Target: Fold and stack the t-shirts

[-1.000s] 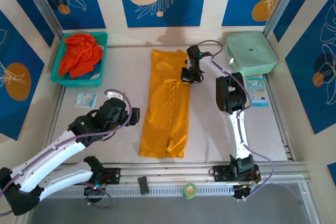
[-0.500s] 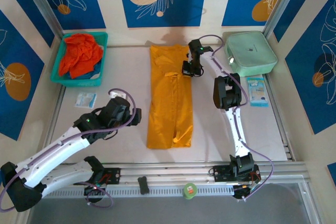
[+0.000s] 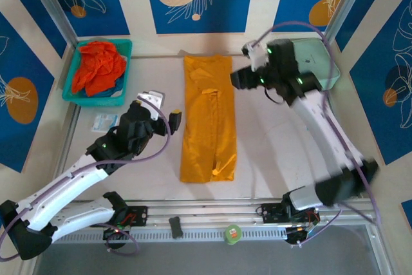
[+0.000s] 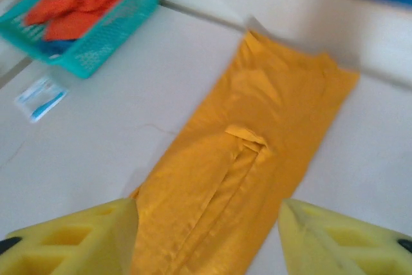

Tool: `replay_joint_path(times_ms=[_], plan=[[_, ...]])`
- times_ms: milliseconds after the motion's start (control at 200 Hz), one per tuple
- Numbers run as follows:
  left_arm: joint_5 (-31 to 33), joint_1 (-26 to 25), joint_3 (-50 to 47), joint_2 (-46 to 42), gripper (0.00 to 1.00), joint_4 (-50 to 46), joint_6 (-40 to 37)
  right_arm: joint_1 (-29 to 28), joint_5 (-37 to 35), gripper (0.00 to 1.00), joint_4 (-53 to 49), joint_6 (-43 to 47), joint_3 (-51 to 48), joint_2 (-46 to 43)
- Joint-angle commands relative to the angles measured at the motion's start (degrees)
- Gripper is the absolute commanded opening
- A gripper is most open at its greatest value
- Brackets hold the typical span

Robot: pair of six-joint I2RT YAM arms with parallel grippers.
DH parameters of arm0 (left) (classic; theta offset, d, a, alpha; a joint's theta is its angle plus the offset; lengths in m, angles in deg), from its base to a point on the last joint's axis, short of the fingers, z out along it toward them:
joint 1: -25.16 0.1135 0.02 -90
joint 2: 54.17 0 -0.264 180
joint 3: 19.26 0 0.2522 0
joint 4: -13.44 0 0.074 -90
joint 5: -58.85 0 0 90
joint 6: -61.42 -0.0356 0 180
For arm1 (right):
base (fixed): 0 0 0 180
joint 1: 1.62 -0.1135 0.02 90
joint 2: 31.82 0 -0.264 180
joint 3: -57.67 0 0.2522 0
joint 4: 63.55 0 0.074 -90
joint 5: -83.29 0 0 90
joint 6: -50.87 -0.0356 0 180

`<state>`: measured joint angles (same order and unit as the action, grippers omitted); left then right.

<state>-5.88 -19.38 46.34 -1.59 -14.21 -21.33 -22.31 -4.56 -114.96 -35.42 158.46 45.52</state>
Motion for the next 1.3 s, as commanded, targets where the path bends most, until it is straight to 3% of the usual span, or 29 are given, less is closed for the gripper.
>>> replay_joint_path(times_ms=[0,50,80,165,280,425,555,725,916,1296], plan=[[-8.22,0.51,-4.95,-2.76,0.99,19.83,-18.64,-2.44,2.9,0.6,0.68,20.19,-13.34,-7.25],[-14.35,0.55,-7.51,-3.96,0.99,24.14,-24.64,-4.91,2.18,0.61,0.38,30.25,-19.45,-12.44],[-18.53,0.51,-8.4,-4.54,0.99,24.73,-29.35,-7.02,0.61,0.7,0.0,36.34,-23.0,-15.23],[-27.88,0.43,-7.2,-5.05,0.99,17.44,-41.25,-11.18,-2.94,0.75,-2.65,49.57,-29.69,-20.47],[-34.55,0.22,-1.74,-4.09,0.99,-2.88,-55.69,-13.42,-3.42,0.75,-14.03,51.79,-27.9,-19.16],[-35.4,-0.52,0.81,-2.22,0.99,-19.24,-66.39,-20.76,-10.06,0.75,-18.91,53.96,-31.11,-14.11],[-34.24,-3.05,0.0,0.2,0.99,-27.78,-71.04,-25.21,-11.33,0.72,-15.83,54.57,-35.38,-8.18],[-30.82,-8.87,-4.05,3.37,1.0,-32.19,-75.44,-29.46,-12.7,0.67,-11.88,54.24,-37.85,-0.2],[-29.05,-12.3,-8.41,6.57,1.0,-31.18,-79.57,-31.17,-14.06,0.62,-7.55,55.49,-39.99,3.84],[-32.95,-13.36,-12.68,8.09,0.96,-25.97,-83.88,-34.2,-14.17,0.57,-4.63,56.16,-42.36,4.94]])
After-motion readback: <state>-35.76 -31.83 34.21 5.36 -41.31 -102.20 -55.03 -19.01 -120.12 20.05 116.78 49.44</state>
